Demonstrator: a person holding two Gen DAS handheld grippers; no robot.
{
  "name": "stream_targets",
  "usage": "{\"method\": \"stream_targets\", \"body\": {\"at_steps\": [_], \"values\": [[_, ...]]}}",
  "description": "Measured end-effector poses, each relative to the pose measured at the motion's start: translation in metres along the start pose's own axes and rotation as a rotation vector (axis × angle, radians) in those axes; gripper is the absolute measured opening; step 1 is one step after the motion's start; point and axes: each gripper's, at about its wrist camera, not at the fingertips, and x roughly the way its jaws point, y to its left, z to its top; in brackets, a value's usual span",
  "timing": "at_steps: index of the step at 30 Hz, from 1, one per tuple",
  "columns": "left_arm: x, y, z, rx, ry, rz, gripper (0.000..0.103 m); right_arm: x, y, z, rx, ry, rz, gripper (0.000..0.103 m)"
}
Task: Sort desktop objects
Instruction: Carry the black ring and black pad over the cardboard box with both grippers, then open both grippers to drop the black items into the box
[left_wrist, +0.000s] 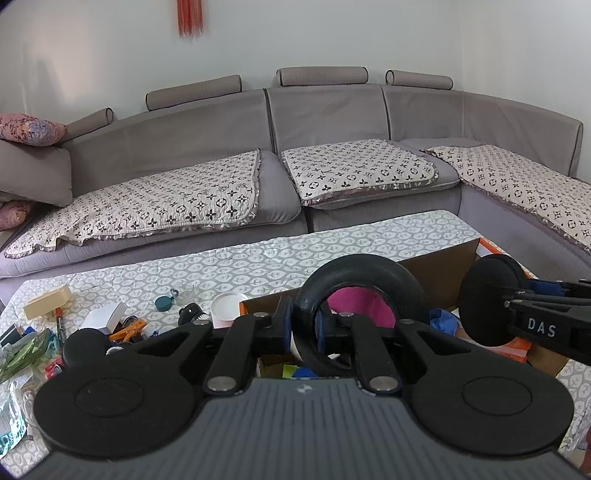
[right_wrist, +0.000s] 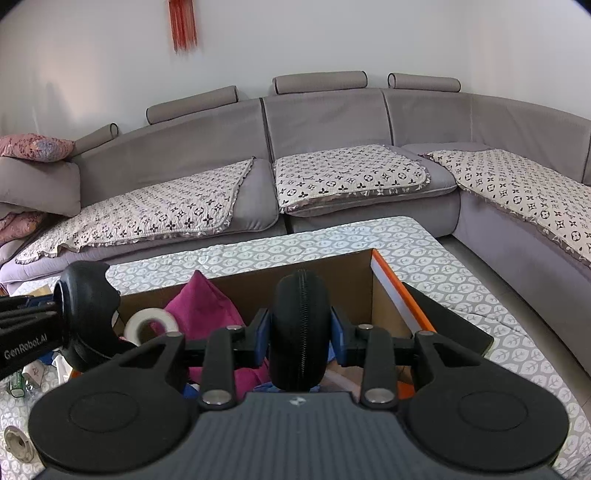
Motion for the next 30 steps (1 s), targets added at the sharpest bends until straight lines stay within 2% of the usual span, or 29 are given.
{"method": "stream_targets", "body": {"at_steps": [3,4,5,6,8,11,13,14,23,30], "values": [[-0.002,0.002,0.0,-0.013,-0.005,-0.007,0.019,-0.001,0.001,-0.001,-0.001,-0.012,-0.006,0.035],[-0.002,0.003,0.0,-0.018,-0.007,-0.012,0.034,-0.002,0.0,-0.001,0.007,-0.021,-0.012,0.036],[-0.003,0.004,0.0,-0.022,-0.011,-0.013,0.055,-0.003,-0.001,-0.001,0.015,-0.024,-0.014,0.048],[-0.005,0.005,0.001,-0.024,-0.023,-0.011,0.063,-0.004,-0.001,-0.001,0.018,-0.029,-0.01,0.06],[-0.009,0.006,0.001,-0.023,-0.047,-0.006,0.084,-0.007,0.0,-0.001,0.01,-0.037,-0.013,0.067],[-0.013,0.009,0.003,-0.032,-0.053,-0.022,0.09,-0.011,0.001,0.002,0.019,-0.043,-0.024,0.072],[-0.017,0.01,0.005,-0.037,-0.062,-0.033,0.1,-0.013,0.002,0.003,0.026,-0.041,-0.033,0.095],[-0.02,0.011,0.005,-0.038,-0.073,-0.022,0.103,-0.014,0.003,0.003,0.032,-0.04,-0.033,0.103],[-0.037,0.021,0.005,-0.035,-0.078,-0.022,0.103,-0.037,0.009,0.004,0.072,-0.053,-0.05,0.103],[-0.056,0.061,0.001,-0.078,-0.083,-0.018,0.103,-0.054,0.039,0.001,0.126,-0.012,-0.073,0.103]]}}
